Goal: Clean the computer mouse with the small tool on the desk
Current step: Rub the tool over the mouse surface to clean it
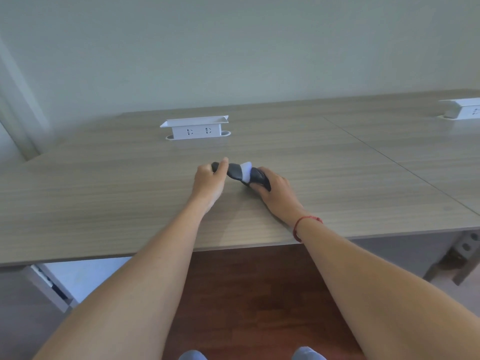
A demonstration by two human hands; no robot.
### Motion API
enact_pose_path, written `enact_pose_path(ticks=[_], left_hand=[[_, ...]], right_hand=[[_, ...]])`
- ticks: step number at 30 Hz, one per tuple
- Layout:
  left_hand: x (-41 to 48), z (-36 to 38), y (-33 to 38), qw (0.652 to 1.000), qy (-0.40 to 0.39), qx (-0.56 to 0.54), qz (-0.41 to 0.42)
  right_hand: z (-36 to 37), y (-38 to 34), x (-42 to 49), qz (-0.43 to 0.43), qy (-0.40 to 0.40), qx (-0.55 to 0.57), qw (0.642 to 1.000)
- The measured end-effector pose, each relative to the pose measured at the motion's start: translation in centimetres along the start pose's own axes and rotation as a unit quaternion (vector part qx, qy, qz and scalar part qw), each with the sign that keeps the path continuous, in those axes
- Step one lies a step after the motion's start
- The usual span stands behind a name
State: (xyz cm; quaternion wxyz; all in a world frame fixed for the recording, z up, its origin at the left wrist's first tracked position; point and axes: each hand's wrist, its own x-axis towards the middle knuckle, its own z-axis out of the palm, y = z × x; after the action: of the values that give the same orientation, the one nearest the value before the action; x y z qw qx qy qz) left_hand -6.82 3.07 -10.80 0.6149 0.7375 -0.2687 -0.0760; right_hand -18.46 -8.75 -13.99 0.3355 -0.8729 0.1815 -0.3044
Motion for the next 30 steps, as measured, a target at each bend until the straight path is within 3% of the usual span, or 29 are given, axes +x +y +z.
enact_pose_path(ticks=[2, 5, 7, 11, 14, 16, 19, 21, 24, 26, 28, 30], left_hand=[[0.2, 0.1, 0.3, 0.999, 0.043, -0.014, -0.007], [0.0, 1.0, 1.0, 0.996, -0.017, -0.08, -0.038], [-0.5, 1.8, 1.1, 0.998, -0.035, -0.036, -0.029], [-0.1, 1.0, 0.9, 0.996, 0.087, 0.036, -0.006], [0.0, 0.7, 1.6, 0.999, -0.015, -0.04, 0.002], [-0.4, 1.1, 1.8, 0.998, -0.059, -0.002, 0.012], [-0.4, 0.8, 1.5, 0.987, 0.046, 0.149, 0.032], [-0.1, 0.5, 1.7, 0.979, 0.102, 0.17, 0.047], [-0.2, 1.0, 2.6, 0.997, -0.032, 0.046, 0.06], [-0.6, 2.0, 2.9, 0.994, -0.096, 0.02, 0.037], [-0.6, 2.6, 2.7, 0.992, -0.064, 0.101, 0.05], [-0.3, 2.3, 2.6, 0.979, 0.034, 0.19, 0.066]], right_hand=[[-0.1, 0.0, 0.0, -0.002, 0.001, 0.006, 1.0], [0.1, 0.2, 0.2, 0.002, -0.008, 0.007, 1.0], [0.1, 0.3, 0.2, 0.008, -0.01, 0.008, 1.0], [-0.2, 0.4, 0.0, 0.002, -0.005, 0.031, 0.999], [-0.2, 0.4, 0.1, 0.014, -0.005, 0.055, 0.998], [-0.2, 0.4, 0.2, 0.025, -0.005, 0.064, 0.998], [-0.3, 0.5, 0.1, 0.026, 0.004, 0.052, 0.998], [-0.2, 0.5, 0.1, 0.018, 0.006, 0.049, 0.999], [-0.1, 0.5, 0.2, 0.031, 0.006, 0.051, 0.998], [-0.1, 0.6, 0.3, 0.058, 0.005, 0.07, 0.996], [-0.1, 0.8, 0.3, 0.076, 0.009, 0.087, 0.993], [0.0, 0.9, 0.3, 0.084, 0.012, 0.074, 0.994]])
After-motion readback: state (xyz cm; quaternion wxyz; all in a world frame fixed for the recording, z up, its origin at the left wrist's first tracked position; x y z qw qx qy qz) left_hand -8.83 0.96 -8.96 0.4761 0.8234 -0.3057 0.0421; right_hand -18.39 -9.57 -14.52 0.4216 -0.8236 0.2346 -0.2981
